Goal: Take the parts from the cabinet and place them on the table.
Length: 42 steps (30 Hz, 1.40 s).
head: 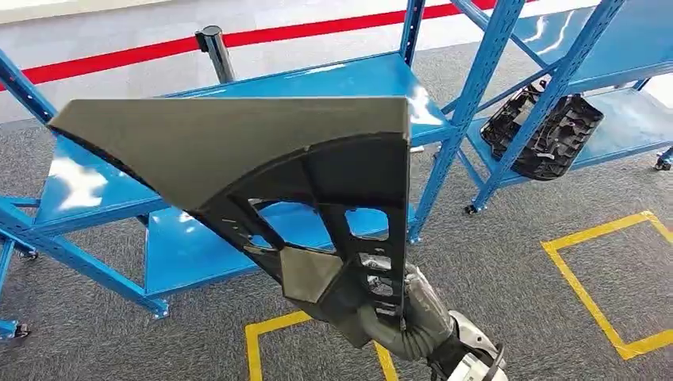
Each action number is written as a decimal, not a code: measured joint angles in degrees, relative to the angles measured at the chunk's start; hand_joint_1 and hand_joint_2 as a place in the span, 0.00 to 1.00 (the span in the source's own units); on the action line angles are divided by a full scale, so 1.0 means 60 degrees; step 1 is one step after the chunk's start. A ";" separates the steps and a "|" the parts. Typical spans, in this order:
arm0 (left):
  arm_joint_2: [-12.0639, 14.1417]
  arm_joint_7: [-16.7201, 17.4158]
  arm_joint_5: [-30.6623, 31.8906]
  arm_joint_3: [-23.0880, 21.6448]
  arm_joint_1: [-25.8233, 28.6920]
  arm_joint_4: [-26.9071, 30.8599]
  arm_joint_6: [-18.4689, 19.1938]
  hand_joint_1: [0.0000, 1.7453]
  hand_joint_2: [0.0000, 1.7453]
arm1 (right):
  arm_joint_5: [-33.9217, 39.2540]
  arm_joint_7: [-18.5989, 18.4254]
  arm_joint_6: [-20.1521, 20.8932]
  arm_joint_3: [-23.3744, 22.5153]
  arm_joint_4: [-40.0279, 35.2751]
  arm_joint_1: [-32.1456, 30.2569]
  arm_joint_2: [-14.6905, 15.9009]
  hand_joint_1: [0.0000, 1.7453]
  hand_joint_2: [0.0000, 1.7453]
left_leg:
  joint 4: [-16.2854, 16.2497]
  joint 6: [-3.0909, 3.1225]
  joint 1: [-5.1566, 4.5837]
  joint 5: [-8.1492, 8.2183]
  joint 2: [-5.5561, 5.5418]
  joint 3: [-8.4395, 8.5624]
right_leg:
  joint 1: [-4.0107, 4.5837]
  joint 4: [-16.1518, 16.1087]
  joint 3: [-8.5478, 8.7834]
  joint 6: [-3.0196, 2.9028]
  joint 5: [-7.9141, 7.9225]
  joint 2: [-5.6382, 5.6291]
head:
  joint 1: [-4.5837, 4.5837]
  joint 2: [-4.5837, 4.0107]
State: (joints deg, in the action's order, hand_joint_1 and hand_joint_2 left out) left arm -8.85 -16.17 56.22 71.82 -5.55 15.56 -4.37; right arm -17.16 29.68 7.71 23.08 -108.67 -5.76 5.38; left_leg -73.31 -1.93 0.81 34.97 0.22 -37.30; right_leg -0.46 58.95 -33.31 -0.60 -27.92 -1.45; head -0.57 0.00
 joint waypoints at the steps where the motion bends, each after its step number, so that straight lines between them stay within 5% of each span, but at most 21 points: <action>1: 0.0000 0.0040 0.0026 0.0000 -0.0005 0.0000 -0.0015 0.00 1.00 | -0.0022 0.0004 0.0011 -0.0007 -0.0004 -0.0008 0.0000 1.00 1.00 | 0.0926 0.0005 0.0018 -0.0501 -0.0042 0.0411 | -0.0015 0.0037 0.0002 0.0012 -0.0008 -0.0079 | 0.0000 0.0000; 2: -0.0007 0.0069 0.0066 -0.0004 -0.0004 0.0000 -0.0022 0.00 1.00 | -0.0044 0.0011 0.0026 -0.0011 -0.0007 -0.0032 -0.0011 1.00 1.00 | 0.1757 -0.0003 0.0059 -0.0894 -0.0257 0.0779 | -0.0028 0.0084 -0.0005 0.0063 -0.0040 -0.0136 | 0.0000 -0.0004; 3: -0.0018 0.0069 0.0102 -0.0004 0.0002 -0.0007 -0.0014 0.00 1.00 | -0.0062 0.0033 0.0029 -0.0015 -0.0015 -0.0088 -0.0015 1.00 1.00 | 0.2035 -0.0011 0.0112 -0.0758 -0.0667 0.0908 | 0.0006 0.0136 -0.0063 0.0135 -0.0068 -0.0170 | 0.0000 0.0000; 4: -0.0066 0.0055 0.0157 -0.0007 0.0010 -0.0015 -0.0007 0.00 1.00 | -0.0110 0.0036 0.0033 -0.0015 -0.0047 -0.0128 -0.0018 1.00 1.00 | 0.2114 0.0024 0.0101 -0.0790 -0.0659 0.0886 | 0.0042 0.0206 -0.0129 0.0181 -0.0061 -0.0238 | -0.0015 0.0000; 7: -0.0128 0.0055 0.0287 -0.0007 0.0056 -0.0018 -0.0011 0.00 1.00 | -0.0241 0.0069 0.0055 0.0000 -0.0210 -0.0354 -0.0025 1.00 1.00 | 0.2107 0.0172 0.0021 -0.0827 -0.0496 0.0859 | -0.0035 0.0125 -0.0158 0.0353 0.0036 -0.0399 | -0.0018 0.0000; 9: -0.0153 0.0058 0.0372 -0.0018 0.0040 -0.0015 -0.0033 0.00 1.00 | -0.0299 0.0069 0.0051 0.0004 -0.0371 -0.0480 -0.0033 1.00 1.00 | 0.2157 0.0287 0.0095 -0.0869 -0.0318 0.0870 | -0.0012 0.0372 -0.0260 0.0410 -0.0194 -0.0102 | -0.0026 0.0000; 12: -0.0168 0.0098 0.0543 -0.0051 0.0081 -0.0018 -0.0036 0.00 1.00 | -0.0514 0.0062 -0.0007 0.0040 -0.0583 -0.0714 -0.0073 1.00 1.00 | 0.2156 0.0344 0.0083 -0.0861 -0.0004 0.0845 | -0.0042 0.2495 -0.1272 0.0464 -0.1244 0.0040 | -0.0029 0.0000; 14: -0.0175 0.0124 0.0663 -0.0120 0.0084 -0.0029 -0.0025 0.00 1.00 | -0.0707 0.0058 -0.0102 0.0088 -0.0747 -0.0977 -0.0084 1.00 1.00 | 0.2156 0.0350 0.0087 -0.0853 0.0165 0.0846 | -0.0044 0.3081 -0.1555 0.0481 -0.1267 0.0064 | -0.0029 0.0000; 17: -0.0215 0.0058 0.0688 -0.0178 0.0061 -0.0062 0.0033 0.00 1.00 | -0.0849 0.0044 -0.0167 0.0222 -0.1019 -0.1144 -0.0142 1.00 1.00 | 0.2156 0.0324 0.0100 -0.0828 0.0336 0.0874 | -0.0040 0.1048 -0.0514 0.0466 -0.0186 0.0202 | -0.0029 0.0000; 18: -0.0226 0.0040 0.0685 -0.0178 0.0054 -0.0062 0.0044 0.00 1.00 | -0.0886 0.0000 -0.0167 0.0270 -0.1100 -0.1144 -0.0179 1.00 1.00 | 0.2156 0.0293 0.0083 -0.0809 0.0381 0.0895 | -0.0032 0.0222 -0.0085 0.0442 0.0031 0.0416 | -0.0029 0.0000; 19: -0.0230 0.0004 0.0663 -0.0179 0.0052 -0.0062 0.0062 0.00 1.00 | -0.0929 -0.0036 -0.0167 0.0335 -0.1143 -0.1111 -0.0226 1.00 1.00 | 0.2151 0.0238 0.0020 -0.0789 0.0416 0.0877 | 0.0068 0.0094 -0.0029 0.0416 -0.0108 0.0475 | -0.0026 0.0000; 23: -0.0230 -0.0036 0.0492 -0.0171 0.0020 -0.0073 0.0117 0.00 1.00 | -0.0977 -0.0116 -0.0131 0.0553 -0.1220 -0.1069 -0.0411 1.00 1.00 | 0.2297 -0.0006 0.0015 -0.0844 0.0507 0.1007 | 0.0032 0.0007 -0.0043 0.0207 -0.0032 0.0311 | -0.0022 0.0000; 24: -0.0229 -0.0036 0.0467 -0.0168 0.0015 -0.0073 0.0120 0.00 1.00 | -0.0959 -0.0117 -0.0109 0.0605 -0.1231 -0.1046 -0.0466 1.00 1.00 | 0.2186 -0.0035 0.0070 -0.0722 0.0351 0.0993 | -0.0010 -0.0047 0.0012 0.0161 -0.0002 0.0290 | -0.0025 -0.0003; 26: -0.0226 -0.0022 0.0383 -0.0160 0.0020 -0.0073 0.0120 0.00 1.00 | -0.0871 -0.0109 -0.0087 0.0681 -0.1253 -0.0943 -0.0554 1.00 1.00 | 0.1069 -0.0035 0.0037 -0.0019 0.0065 0.0498 | -0.0026 -0.0049 0.0016 0.0048 -0.0001 0.0241 | -0.0015 0.0000; 28: -0.0226 0.0004 0.0353 -0.0153 0.0051 -0.0073 0.0117 0.00 1.00 | -0.0824 -0.0106 -0.0080 0.0732 -0.1253 -0.0929 -0.0597 1.00 1.00 | -0.0433 -0.0039 0.0027 0.0552 -0.0004 -0.0182 | -0.0003 -0.0042 0.0008 0.0023 -0.0002 0.0151 | -0.0015 0.0000; 30: -0.0230 0.0069 0.0350 -0.0153 0.0075 -0.0087 0.0109 0.00 1.00 | -0.0820 -0.0117 -0.0073 0.0751 -0.1253 -0.0929 -0.0619 1.00 1.00 | -0.0459 -0.0039 0.0027 0.0280 -0.0005 -0.0206 | -0.0003 -0.0033 0.0021 0.0024 -0.0002 0.0028 | -0.0015 0.0000; 32: -0.0226 0.0080 0.0350 -0.0153 0.0070 -0.0091 0.0098 0.00 1.00 | -0.0813 -0.0117 -0.0073 0.0772 -0.1253 -0.0923 -0.0645 1.00 1.00 | 0.1068 -0.0031 0.0041 -0.0582 -0.0051 0.0471 | -0.0026 0.0012 0.0039 0.0050 -0.0019 -0.0115 | -0.0015 0.0000; 33: -0.0226 0.0080 0.0350 -0.0153 0.0071 -0.0091 0.0098 0.00 1.00 | -0.0809 -0.0117 -0.0073 0.0783 -0.1253 -0.0919 -0.0656 1.00 1.00 | 0.1915 -0.0034 0.0074 -0.0960 -0.0296 0.0845 | -0.0037 0.0062 0.0031 0.0103 -0.0053 -0.0173 | -0.0015 0.0000; 34: -0.0226 0.0084 0.0350 -0.0153 0.0067 -0.0098 0.0102 0.00 1.00 | -0.0809 -0.0116 -0.0073 0.0784 -0.1253 -0.0914 -0.0670 1.00 1.00 | 0.2125 -0.0039 0.0084 -0.0772 -0.0584 0.0932 | 0.0021 0.0128 -0.0024 0.0164 -0.0082 -0.0207 | -0.0014 0.0000; 39: -0.0233 0.0109 0.0474 -0.0149 0.0069 -0.0109 0.0120 0.00 1.00 | -0.0809 -0.0102 -0.0084 0.0787 -0.1275 -0.0891 -0.0685 1.00 1.00 | 0.2219 0.0243 0.0092 -0.0883 -0.0258 0.0919 | -0.0040 0.0114 -0.0090 0.0366 -0.0042 -0.0364 | -0.0022 0.0000; 42: -0.0230 0.0091 0.0572 -0.0153 0.0078 -0.0109 0.0131 0.00 1.00 | -0.0780 -0.0051 -0.0106 0.0783 -0.1293 -0.0871 -0.0681 1.00 1.00 | 0.2239 0.0320 0.0090 -0.0877 -0.0005 0.0913 | -0.0032 0.1900 -0.0965 0.0448 -0.1022 0.0021 | -0.0033 0.0000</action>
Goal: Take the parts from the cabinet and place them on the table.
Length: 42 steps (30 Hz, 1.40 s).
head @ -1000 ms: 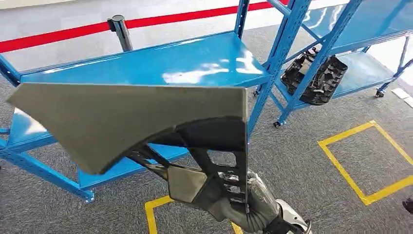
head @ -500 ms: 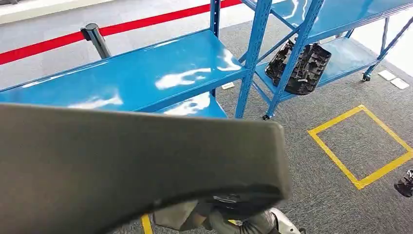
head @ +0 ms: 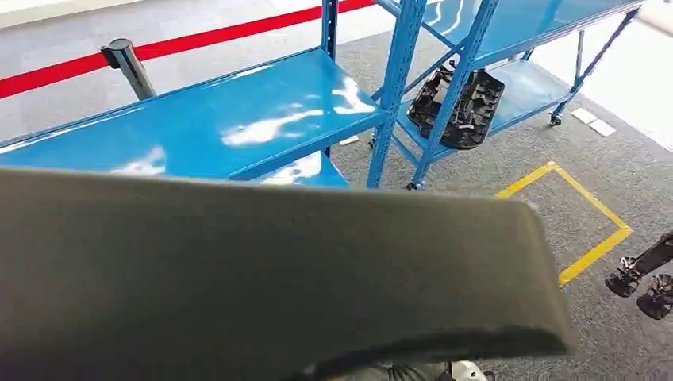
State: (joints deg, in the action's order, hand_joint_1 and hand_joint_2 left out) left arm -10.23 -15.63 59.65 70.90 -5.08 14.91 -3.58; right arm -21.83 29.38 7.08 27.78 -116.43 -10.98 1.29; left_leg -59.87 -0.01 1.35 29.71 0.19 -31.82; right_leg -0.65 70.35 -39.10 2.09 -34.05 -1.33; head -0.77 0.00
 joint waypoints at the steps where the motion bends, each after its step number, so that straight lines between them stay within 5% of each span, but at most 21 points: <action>1: 0.0000 -0.0007 0.0011 0.0000 0.0017 -0.0004 0.0000 0.00 1.00 | 0.0014 0.0007 0.0000 0.0000 0.0000 -0.0010 0.0000 1.00 1.00 | -0.0001 0.0010 -0.0005 0.0008 0.0107 -0.0002 | -0.0002 0.0702 -0.0348 0.0008 -0.0235 0.0025 | 0.0000 0.0000; 3: 0.0000 -0.0029 0.0029 0.0000 0.0007 -0.0004 0.0004 0.00 1.00 | 0.0044 0.0022 -0.0007 -0.0007 0.0000 -0.0017 0.0007 1.00 1.00 | -0.0003 0.0013 -0.0006 0.0020 0.0276 0.0009 | -0.0002 0.0998 -0.0512 0.0017 -0.0103 0.0056 | 0.0000 -0.0004; 6: -0.0018 -0.0036 0.0157 -0.0026 -0.0031 -0.0004 -0.0015 0.00 1.00 | 0.0160 0.0084 -0.0047 -0.0040 -0.0026 -0.0053 0.0018 1.00 1.00 | 0.0000 -0.0031 -0.0007 0.0076 0.0434 0.0089 | 0.0019 -0.1276 0.0629 -0.0036 0.1093 0.0310 | 0.0000 0.0000; 7: -0.0051 -0.0036 0.0211 -0.0033 -0.0034 -0.0004 -0.0051 0.00 1.00 | 0.0266 0.0135 -0.0058 -0.0099 -0.0077 -0.0077 0.0033 1.00 1.00 | -0.0005 -0.0071 -0.0047 0.0101 0.0467 0.0099 | 0.0090 -0.1781 0.0884 -0.0065 0.1041 0.0639 | 0.0000 0.0000; 11: -0.0175 0.0011 0.0313 -0.0062 -0.0046 -0.0029 -0.0215 0.00 1.00 | 0.0619 0.0262 0.0000 -0.0514 -0.0215 -0.0316 0.0160 1.00 1.00 | 0.0110 -0.0253 -0.0097 0.0106 0.0652 0.0187 | 0.0173 -0.1882 0.0855 -0.0217 0.1020 0.0450 | 0.0007 -0.0004; 12: -0.0200 0.0015 0.0313 -0.0084 -0.0056 -0.0033 -0.0219 0.00 1.00 | 0.0630 0.0277 0.0015 -0.0568 -0.0244 -0.0346 0.0179 1.00 1.00 | 0.0094 -0.0315 -0.0091 0.0162 0.0595 0.0211 | 0.0078 -0.1967 0.0910 -0.0291 0.1070 0.0405 | 0.0007 0.0000; 14: -0.0208 0.0011 0.0313 -0.0120 -0.0075 -0.0043 -0.0230 0.00 1.00 | 0.0634 0.0324 0.0022 -0.0634 -0.0273 -0.0371 0.0200 1.00 1.00 | -0.0597 -0.0323 -0.0065 0.0667 0.0165 -0.0070 | 0.0054 -0.1990 0.0943 -0.0393 0.1068 0.0324 | 0.0011 0.0000; 16: -0.0226 0.0011 0.0306 -0.0131 -0.0038 -0.0054 -0.0230 0.00 1.00 | 0.0630 0.0364 0.0087 -0.0717 -0.0288 -0.0427 0.0208 1.00 1.00 | -0.2178 -0.0330 -0.0072 0.1362 0.0025 -0.0803 | 0.0073 -0.1987 0.0959 -0.0450 0.1047 0.0209 | 0.0014 0.0000; 17: -0.0226 0.0011 0.0288 -0.0135 -0.0022 -0.0051 -0.0230 0.00 1.00 | 0.0616 0.0368 0.0142 -0.0758 -0.0288 -0.0453 0.0211 1.00 1.00 | -0.2702 -0.0331 -0.0071 0.1472 0.0015 -0.1057 | 0.0080 -0.1981 0.0964 -0.0456 0.1043 0.0132 | 0.0011 0.0000; 19: -0.0226 0.0000 0.0280 -0.0138 -0.0011 -0.0051 -0.0226 0.00 1.00 | 0.0579 0.0379 0.0204 -0.0801 -0.0288 -0.0480 0.0211 1.00 1.00 | -0.2411 -0.0331 -0.0065 0.1026 0.0012 -0.0985 | 0.0066 -0.1968 0.0995 -0.0451 0.1035 -0.0053 | 0.0015 0.0000; 21: -0.0222 -0.0004 0.0280 -0.0156 -0.0025 -0.0051 -0.0215 0.00 1.00 | 0.0568 0.0393 0.0236 -0.0823 -0.0291 -0.0482 0.0211 1.00 1.00 | -0.0879 -0.0334 -0.0032 0.0117 -0.0100 -0.0352 | 0.0026 -0.1917 0.1034 -0.0377 0.0986 -0.0226 | 0.0015 0.0000; 22: -0.0219 -0.0004 0.0287 -0.0157 -0.0017 -0.0054 -0.0215 0.00 1.00 | 0.0565 0.0400 0.0262 -0.0845 -0.0291 -0.0486 0.0211 1.00 1.00 | -0.0293 -0.0341 0.0019 -0.0050 -0.0456 -0.0139 | 0.0009 -0.1865 0.1002 -0.0306 0.0942 -0.0287 | 0.0015 0.0000; 23: -0.0222 -0.0004 0.0313 -0.0157 -0.0020 -0.0054 -0.0215 0.00 1.00 | 0.0535 0.0397 0.0295 -0.0871 -0.0295 -0.0476 0.0211 1.00 1.00 | -0.0087 -0.0334 0.0015 0.0055 -0.0555 -0.0063 | 0.0093 -0.1735 0.0933 -0.0249 0.0906 -0.0356 | 0.0015 0.0000; 27: -0.0226 -0.0022 0.0390 -0.0182 -0.0023 -0.0055 -0.0197 0.00 1.00 | 0.0346 0.0328 0.0328 -0.0907 -0.0302 -0.0558 0.0219 1.00 1.00 | -0.0130 -0.0120 -0.0024 0.0023 -0.0341 -0.0090 | 0.0004 -0.1804 0.0892 -0.0121 0.0953 -0.0511 | 0.0011 0.0000; 28: -0.0226 -0.0040 0.0437 -0.0193 -0.0036 -0.0055 -0.0182 0.00 1.00 | 0.0281 0.0302 0.0324 -0.0932 -0.0302 -0.0566 0.0219 1.00 1.00 | -0.0114 -0.0076 -0.0006 0.0019 -0.0265 -0.0076 | 0.0027 -0.1641 0.0846 -0.0082 0.0819 -0.0245 | 0.0001 -0.0003; 31: -0.0226 -0.0087 0.0484 -0.0197 -0.0013 -0.0058 -0.0168 0.00 1.00 | 0.0175 0.0215 0.0277 -0.1005 -0.0292 -0.0567 0.0226 1.00 1.00 | -0.0114 0.0006 -0.0018 0.0046 0.0019 -0.0077 | 0.0002 0.0222 -0.0079 -0.0031 -0.0087 -0.0001 | -0.0007 0.0000; 33: -0.0226 -0.0102 0.0521 -0.0204 -0.0012 -0.0058 -0.0168 0.00 1.00 | 0.0120 0.0186 0.0237 -0.1042 -0.0251 -0.0576 0.0233 1.00 1.00 | -0.0117 0.0018 -0.0020 0.0061 0.0218 -0.0076 | -0.0002 0.1108 -0.0570 -0.0029 -0.0271 0.0021 | -0.0007 0.0000; 35: -0.0226 -0.0102 0.0554 -0.0251 -0.0030 -0.0058 -0.0168 0.00 1.00 | 0.0058 0.0146 0.0153 -0.1075 -0.0204 -0.0595 0.0237 1.00 1.00 | -0.0117 0.0012 -0.0019 0.0091 0.0348 -0.0050 | -0.0001 0.0294 -0.0214 -0.0032 0.0359 0.0073 | -0.0007 0.0000; 37: -0.0233 -0.0102 0.0590 -0.0270 -0.0039 -0.0058 -0.0168 0.00 1.00 | -0.0048 0.0120 0.0080 -0.1137 -0.0197 -0.0607 0.0233 1.00 1.00 | -0.0116 -0.0030 -0.0021 0.0132 0.0429 0.0011 | 0.0016 -0.1406 0.0653 -0.0080 0.1154 0.0370 | -0.0007 0.0000; 38: -0.0233 -0.0102 0.0597 -0.0270 -0.0041 -0.0058 -0.0168 0.00 1.00 | -0.0080 0.0117 0.0047 -0.1162 -0.0197 -0.0589 0.0237 1.00 1.00 | -0.0116 -0.0081 -0.0082 0.0162 0.0465 0.0019 | 0.0133 -0.1749 0.0820 -0.0080 0.0964 0.0693 | -0.0007 0.0000; 42: -0.0237 -0.0127 0.0597 -0.0273 -0.0048 -0.0058 -0.0168 0.00 1.00 | -0.0390 0.0058 -0.0149 -0.1217 -0.0179 -0.0617 0.0233 1.00 1.00 | -0.0012 -0.0262 -0.0098 0.0168 0.0640 0.0132 | 0.0157 -0.1822 0.0791 -0.0227 0.1020 0.0459 | 0.0003 0.0000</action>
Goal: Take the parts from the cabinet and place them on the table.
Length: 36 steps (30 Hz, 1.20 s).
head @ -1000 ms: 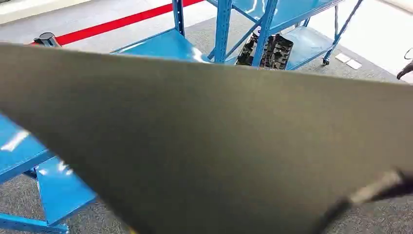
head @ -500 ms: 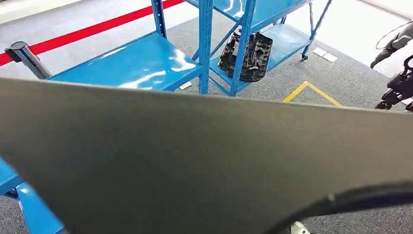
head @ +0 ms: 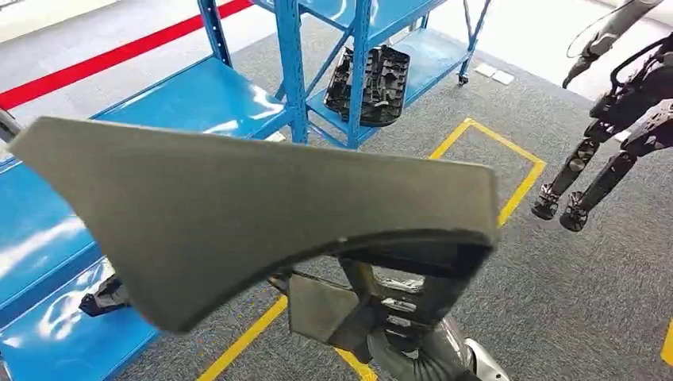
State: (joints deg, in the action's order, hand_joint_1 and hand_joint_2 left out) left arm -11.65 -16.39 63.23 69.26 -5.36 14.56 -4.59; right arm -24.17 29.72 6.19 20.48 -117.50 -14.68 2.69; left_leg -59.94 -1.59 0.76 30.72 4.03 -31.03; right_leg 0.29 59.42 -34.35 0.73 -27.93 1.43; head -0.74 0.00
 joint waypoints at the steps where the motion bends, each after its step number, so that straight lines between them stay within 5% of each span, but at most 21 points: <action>1: -0.0007 0.0000 0.0000 -0.0004 -0.0006 0.0000 0.0000 0.00 1.00 | -0.0036 -0.0011 -0.0033 0.0000 0.0000 -0.0017 0.0000 1.00 1.00 | -0.0066 -0.0067 0.0043 0.0114 -0.0123 0.0017 | -0.0091 -0.0068 0.0066 -0.0068 0.0036 -0.0046 | -0.0003 0.0000; 3: -0.0007 0.0000 0.0007 -0.0007 -0.0012 0.0000 0.0000 0.00 1.00 | -0.0098 -0.0014 -0.0102 -0.0033 0.0000 -0.0004 -0.0004 1.00 1.00 | -0.1082 -0.0062 0.0021 0.0734 -0.0526 -0.0412 | -0.0090 -0.0071 0.0095 -0.0171 0.0020 -0.0116 | 0.0000 0.0000; 5: -0.0007 0.0000 0.0015 -0.0007 0.0022 0.0000 0.0000 0.00 1.00 | -0.0157 -0.0014 -0.0120 -0.0058 0.0000 -0.0012 -0.0015 1.00 1.00 | -0.2619 -0.0065 0.0018 0.1322 -0.0635 -0.1136 | -0.0073 -0.0066 0.0106 -0.0205 0.0003 -0.0257 | 0.0000 0.0000; 6: -0.0007 0.0004 0.0015 -0.0004 0.0039 0.0000 0.0000 0.00 1.00 | -0.0168 -0.0022 -0.0128 -0.0077 0.0007 -0.0030 -0.0015 1.00 1.00 | -0.3007 -0.0065 0.0019 0.1343 -0.0638 -0.1342 | -0.0070 -0.0060 0.0117 -0.0206 0.0002 -0.0345 | 0.0000 0.0000; 7: -0.0007 0.0000 0.0015 -0.0004 0.0046 0.0000 0.0000 0.00 1.00 | -0.0168 -0.0022 -0.0135 -0.0084 0.0011 -0.0046 -0.0015 1.00 1.00 | -0.2887 -0.0068 0.0021 0.1143 -0.0638 -0.1319 | -0.0075 -0.0057 0.0134 -0.0205 0.0000 -0.0426 | 0.0000 -0.0003; 9: -0.0007 -0.0011 0.0040 -0.0007 0.0030 0.0000 0.0015 0.00 1.00 | -0.0182 -0.0025 -0.0168 -0.0102 0.0011 -0.0068 -0.0015 1.00 1.00 | -0.1446 -0.0066 0.0049 0.0236 -0.0691 -0.0727 | -0.0114 -0.0012 0.0170 -0.0167 -0.0033 -0.0623 | 0.0000 0.0000; 10: -0.0007 -0.0018 0.0047 -0.0007 0.0031 0.0000 0.0033 0.00 1.00 | -0.0186 -0.0025 -0.0189 -0.0109 0.0011 -0.0071 -0.0015 1.00 1.00 | -0.0679 -0.0076 0.0082 -0.0141 -0.0876 -0.0408 | -0.0133 0.0027 0.0176 -0.0112 -0.0070 -0.0697 | 0.0000 0.0000; 11: -0.0007 -0.0029 0.0051 -0.0007 0.0032 -0.0007 0.0047 0.00 1.00 | -0.0186 -0.0022 -0.0201 -0.0128 0.0011 -0.0075 -0.0015 1.00 1.00 | -0.0348 -0.0091 0.0141 -0.0066 -0.1333 -0.0270 | -0.0106 0.0088 0.0126 -0.0046 -0.0108 -0.0756 | 0.0000 0.0000; 15: -0.0011 -0.0069 0.0058 -0.0015 0.0039 -0.0026 0.0069 0.00 1.00 | -0.0212 -0.0029 -0.0222 -0.0168 0.0011 -0.0141 -0.0011 1.00 1.00 | -0.0240 0.0119 0.0036 -0.0072 -0.1160 -0.0276 | -0.0158 0.0071 0.0039 0.0123 -0.0027 -0.1001 | -0.0011 0.0000; 16: -0.0022 -0.0077 0.0062 -0.0018 0.0026 -0.0033 0.0069 0.00 1.00 | -0.0223 -0.0029 -0.0226 -0.0186 0.0011 -0.0150 -0.0007 1.00 1.00 | -0.0192 0.0195 0.0117 -0.0108 -0.1026 -0.0260 | -0.0167 0.0102 0.0020 0.0140 -0.0064 -0.1004 | -0.0011 0.0000; 17: -0.0022 -0.0084 0.0077 -0.0029 0.0005 -0.0033 0.0069 0.00 1.00 | -0.0248 -0.0029 -0.0240 -0.0211 0.0007 -0.0159 -0.0007 1.00 1.00 | -0.0184 0.0218 0.0119 -0.0106 -0.0976 -0.0249 | -0.0111 0.0288 -0.0046 0.0169 -0.0198 -0.0726 | -0.0029 0.0000; 20: -0.0022 -0.0076 0.0113 -0.0040 0.0034 -0.0033 0.0055 0.00 1.00 | -0.0368 -0.0029 -0.0317 -0.0222 -0.0007 -0.0182 -0.0004 1.00 1.00 | -0.0185 0.0297 0.0084 -0.0073 -0.0641 -0.0250 | -0.0147 0.2361 -0.1103 0.0216 -0.1187 -0.0445 | -0.0033 0.0000; 22: -0.0018 -0.0069 0.0117 -0.0044 0.0032 -0.0033 0.0036 0.00 1.00 | -0.0419 -0.0029 -0.0375 -0.0226 -0.0007 -0.0236 0.0003 1.00 1.00 | -0.0187 0.0312 0.0068 -0.0051 -0.0440 -0.0241 | -0.0153 0.2958 -0.1446 0.0220 -0.1197 -0.0411 | -0.0033 0.0000; 23: -0.0018 -0.0066 0.0117 -0.0044 0.0023 -0.0033 0.0033 0.00 1.00 | -0.0441 -0.0029 -0.0390 -0.0230 -0.0007 -0.0249 0.0004 1.00 1.00 | -0.0187 0.0308 0.0062 -0.0034 -0.0371 -0.0225 | -0.0152 0.2568 -0.1258 0.0216 -0.0891 -0.0397 | -0.0033 0.0000; 25: -0.0018 -0.0058 0.0138 -0.0055 0.0003 -0.0033 0.0029 0.00 1.00 | -0.0441 -0.0029 -0.0397 -0.0226 -0.0022 -0.0274 0.0007 1.00 1.00 | -0.0184 0.0287 0.0057 0.0007 -0.0251 -0.0163 | -0.0133 0.0849 -0.0387 0.0164 -0.0039 -0.0236 | -0.0033 0.0000; 26: -0.0018 -0.0058 0.0146 -0.0058 -0.0001 -0.0033 0.0029 0.00 1.00 | -0.0445 -0.0029 -0.0404 -0.0226 -0.0040 -0.0274 0.0007 1.00 1.00 | -0.0178 0.0257 0.0053 0.0028 -0.0219 -0.0141 | -0.0079 0.0157 -0.0053 0.0127 0.0056 0.0107 | -0.0032 0.0000; 27: -0.0018 -0.0058 0.0157 -0.0058 -0.0012 -0.0033 0.0029 0.00 1.00 | -0.0448 -0.0040 -0.0419 -0.0226 -0.0040 -0.0268 0.0007 1.00 1.00 | -0.0179 0.0211 -0.0004 0.0052 -0.0184 -0.0148 | 0.0022 0.0091 -0.0014 0.0120 -0.0034 0.0179 | -0.0033 0.0000; 31: -0.0029 -0.0026 0.0186 -0.0066 -0.0017 -0.0033 0.0026 0.00 1.00 | -0.0456 -0.0040 -0.0459 -0.0284 -0.0062 -0.0329 0.0018 1.00 1.00 | -0.0046 0.0015 -0.0035 0.0084 -0.0040 -0.0006 | -0.0026 -0.0029 0.0014 -0.0014 0.0019 -0.0067 | -0.0025 0.0000; 32: -0.0026 -0.0022 0.0189 -0.0069 -0.0031 -0.0033 0.0026 0.00 1.00 | -0.0456 -0.0040 -0.0470 -0.0291 -0.0069 -0.0357 0.0018 1.00 1.00 | -0.0211 0.0007 0.0018 0.0223 -0.0266 -0.0030 | -0.0068 -0.0074 0.0066 -0.0056 0.0029 -0.0104 | -0.0025 0.0000; 34: -0.0026 -0.0026 0.0200 -0.0069 -0.0026 -0.0036 0.0029 0.00 1.00 | -0.0452 -0.0044 -0.0518 -0.0328 -0.0069 -0.0348 0.0026 1.00 1.00 | -0.1345 0.0015 -0.0010 0.0864 -0.0566 -0.0513 | -0.0085 -0.0071 0.0122 -0.0154 -0.0003 -0.0180 | -0.0018 0.0000; 36: -0.0026 -0.0026 0.0200 -0.0066 0.0000 -0.0036 0.0029 0.00 1.00 | -0.0452 -0.0044 -0.0525 -0.0350 -0.0066 -0.0354 0.0026 1.00 1.00 | -0.2806 0.0008 -0.0011 0.1384 -0.0641 -0.1226 | -0.0068 -0.0062 0.0149 -0.0192 -0.0029 -0.0320 | -0.0018 -0.0004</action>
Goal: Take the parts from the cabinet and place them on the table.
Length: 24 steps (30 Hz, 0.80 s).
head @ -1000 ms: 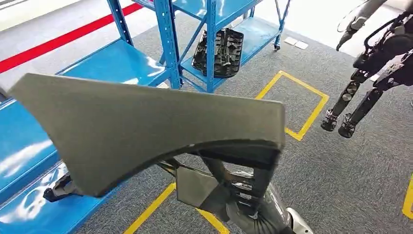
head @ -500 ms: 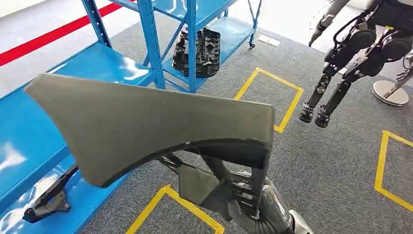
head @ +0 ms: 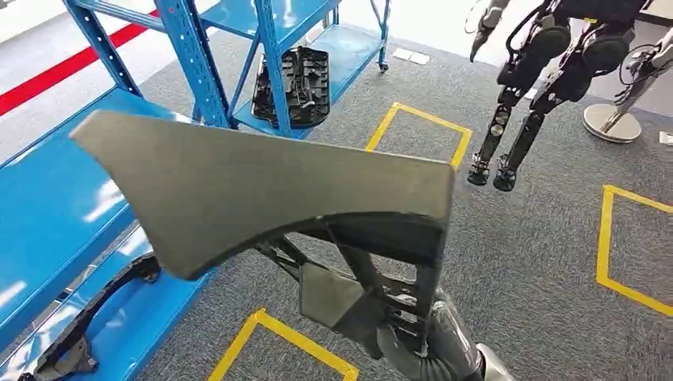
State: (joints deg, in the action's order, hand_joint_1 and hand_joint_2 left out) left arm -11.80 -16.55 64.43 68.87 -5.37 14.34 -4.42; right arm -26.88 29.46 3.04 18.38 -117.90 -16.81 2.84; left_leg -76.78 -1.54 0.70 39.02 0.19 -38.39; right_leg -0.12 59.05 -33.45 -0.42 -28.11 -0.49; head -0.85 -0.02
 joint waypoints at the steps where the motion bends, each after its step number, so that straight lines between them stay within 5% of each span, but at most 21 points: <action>1: 0.0000 0.0000 0.0000 0.0000 0.0015 0.0000 0.0000 0.00 1.00 | 0.0000 -0.0004 0.0000 -0.0007 0.0000 -0.0009 0.0000 1.00 1.00 | -0.0198 -0.0004 0.0002 -0.0059 0.0000 -0.0129 | -0.0002 0.0006 0.0018 -0.0001 -0.0008 -0.0082 | 0.0000 0.0004; 2: 0.0000 -0.0004 0.0000 0.0000 0.0021 0.0000 0.0011 0.00 1.00 | 0.0000 0.0000 0.0000 -0.0014 0.0000 -0.0017 0.0000 1.00 1.00 | 0.0081 -0.0004 0.0009 -0.0344 0.0000 -0.0043 | -0.0016 0.0016 0.0041 0.0005 -0.0024 -0.0178 | 0.0000 0.0004; 4: 0.0000 -0.0051 -0.0004 0.0000 0.0012 0.0004 0.0015 0.00 1.00 | 0.0000 0.0000 0.0000 -0.0018 0.0000 -0.0042 0.0000 1.00 1.00 | 0.1666 -0.0016 0.0053 -0.1303 -0.0090 0.0604 | -0.0071 0.0074 0.0107 0.0099 -0.0094 -0.0378 | 0.0000 0.0004; 5: 0.0000 -0.0058 -0.0007 0.0000 0.0018 0.0004 0.0015 0.00 1.00 | 0.0000 0.0000 0.0000 -0.0022 0.0000 -0.0046 0.0000 1.00 1.00 | 0.2400 -0.0038 0.0118 -0.1563 -0.0418 0.0882 | -0.0087 0.0135 0.0100 0.0160 -0.0154 -0.0445 | 0.0000 0.0004; 6: 0.0000 -0.0058 -0.0011 -0.0004 0.0013 -0.0004 0.0022 0.00 1.00 | 0.0000 0.0000 -0.0004 -0.0025 0.0000 -0.0039 0.0004 1.00 1.00 | 0.2487 -0.0050 0.0126 -0.1414 -0.0676 0.0938 | -0.0030 0.0233 0.0045 0.0218 -0.0186 -0.0491 | 0.0004 0.0000; 10: 0.0000 -0.0062 -0.0015 0.0004 0.0027 -0.0007 0.0026 0.00 1.00 | -0.0011 -0.0003 -0.0018 -0.0054 -0.0007 -0.0098 0.0014 1.00 1.00 | 0.2539 0.0142 0.0096 -0.1437 -0.0423 0.0932 | -0.0097 0.0168 -0.0023 0.0330 -0.0129 -0.0756 | 0.0000 0.0004; 11: 0.0000 -0.0062 -0.0015 0.0004 0.0010 -0.0007 0.0026 0.00 1.00 | -0.0018 -0.0007 -0.0022 -0.0073 -0.0011 -0.0108 0.0022 1.00 1.00 | 0.2558 0.0189 0.0118 -0.1445 -0.0320 0.0952 | -0.0083 0.0264 -0.0039 0.0352 -0.0204 -0.0548 | 0.0000 0.0004; 13: 0.0000 -0.0069 -0.0015 0.0004 0.0002 -0.0011 0.0026 0.00 1.00 | -0.0018 0.0000 -0.0025 -0.0113 -0.0047 -0.0088 0.0029 1.00 1.00 | 0.2572 0.0250 0.0105 -0.1433 -0.0143 0.0956 | -0.0057 0.1341 -0.0606 0.0399 -0.0800 -0.0203 | -0.0015 0.0004; 15: 0.0000 -0.0058 -0.0015 0.0004 0.0032 -0.0011 0.0026 0.00 1.00 | -0.0029 -0.0011 -0.0025 -0.0124 -0.0044 -0.0101 0.0029 1.00 1.00 | 0.2570 0.0288 0.0084 -0.1406 0.0080 0.0955 | -0.0063 0.2838 -0.1395 0.0402 -0.1359 -0.0117 | -0.0015 0.0004; 16: 0.0000 -0.0055 -0.0011 0.0004 0.0031 -0.0011 0.0026 0.00 1.00 | -0.0051 -0.0011 -0.0025 -0.0124 -0.0044 -0.0107 0.0033 1.00 1.00 | 0.2570 0.0294 0.0075 -0.1395 0.0185 0.0959 | -0.0063 0.3218 -0.1638 0.0403 -0.1373 -0.0100 | -0.0015 0.0004; 18: 0.0000 -0.0055 0.0015 0.0004 0.0008 -0.0011 0.0025 0.00 1.00 | -0.0080 -0.0015 -0.0033 -0.0135 -0.0047 -0.0110 0.0033 1.00 1.00 | 0.2572 0.0300 0.0064 -0.1354 0.0337 0.1003 | -0.0061 0.2532 -0.1360 0.0391 -0.0771 -0.0076 | -0.0015 0.0000; 20: -0.0004 -0.0058 0.0022 0.0004 -0.0011 -0.0011 0.0026 0.00 1.00 | -0.0091 -0.0029 -0.0040 -0.0146 -0.0058 -0.0119 0.0036 1.00 1.00 | 0.2580 0.0274 0.0064 -0.1300 0.0451 0.1096 | -0.0022 0.0757 -0.0484 0.0322 0.0101 0.0146 | -0.0015 0.0004; 21: -0.0007 -0.0058 0.0022 0.0004 -0.0024 -0.0011 0.0026 0.00 1.00 | -0.0091 -0.0029 -0.0051 -0.0157 -0.0069 -0.0108 0.0036 1.00 1.00 | 0.2591 0.0232 0.0034 -0.1268 0.0500 0.1123 | 0.0072 0.0270 -0.0218 0.0311 0.0014 0.0497 | -0.0015 0.0004; 24: -0.0007 -0.0058 0.0022 0.0004 -0.0034 -0.0011 0.0025 0.00 1.00 | -0.0091 -0.0040 -0.0084 -0.0186 -0.0098 -0.0164 0.0040 1.00 1.00 | 0.2683 0.0130 0.0000 -0.1259 0.0622 0.1187 | 0.0136 0.0181 -0.0258 0.0257 0.0036 0.0349 | -0.0011 0.0004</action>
State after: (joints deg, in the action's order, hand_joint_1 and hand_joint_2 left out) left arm -11.85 -16.90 64.57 68.89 -5.57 14.27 -4.26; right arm -27.43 29.22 2.54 17.27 -118.49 -17.79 3.08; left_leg -60.69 -0.76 0.70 31.47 3.92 -31.26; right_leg 0.70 60.14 -35.00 1.12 -27.89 1.60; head -0.92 0.00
